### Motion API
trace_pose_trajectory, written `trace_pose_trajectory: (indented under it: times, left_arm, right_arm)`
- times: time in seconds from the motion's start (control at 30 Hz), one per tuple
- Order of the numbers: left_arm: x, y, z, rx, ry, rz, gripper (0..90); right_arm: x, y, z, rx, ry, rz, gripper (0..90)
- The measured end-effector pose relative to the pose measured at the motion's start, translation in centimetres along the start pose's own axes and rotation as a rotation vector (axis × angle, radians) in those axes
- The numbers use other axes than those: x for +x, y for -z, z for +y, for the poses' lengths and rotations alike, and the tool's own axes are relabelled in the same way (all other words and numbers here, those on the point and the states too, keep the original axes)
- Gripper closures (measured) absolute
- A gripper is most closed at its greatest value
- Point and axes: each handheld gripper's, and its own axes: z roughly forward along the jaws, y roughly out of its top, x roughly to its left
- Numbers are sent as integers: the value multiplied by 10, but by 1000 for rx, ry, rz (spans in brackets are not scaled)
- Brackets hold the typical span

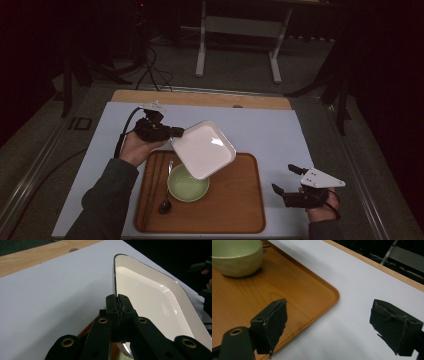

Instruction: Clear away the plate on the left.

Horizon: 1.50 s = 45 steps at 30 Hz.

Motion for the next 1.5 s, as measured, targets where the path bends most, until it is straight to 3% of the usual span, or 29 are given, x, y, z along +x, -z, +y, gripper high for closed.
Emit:
trace_pose_trajectory:
  times: [0.67, 1.23, 1.5]
  left_arm:
    - [-29, -23, 8, 70, -116, -97, 894]
    - [-49, -46, 5, 136, -152, -155, 893]
    - [-57, -67, -1, 173, -135, -184, 891]
  right_arm:
    - [-1, 1, 0, -5, -4, -4, 141]
    - [-1, 1, 0, -6, -6, -5, 141]
    - [-2, 1, 0, -6, -6, -4, 141]
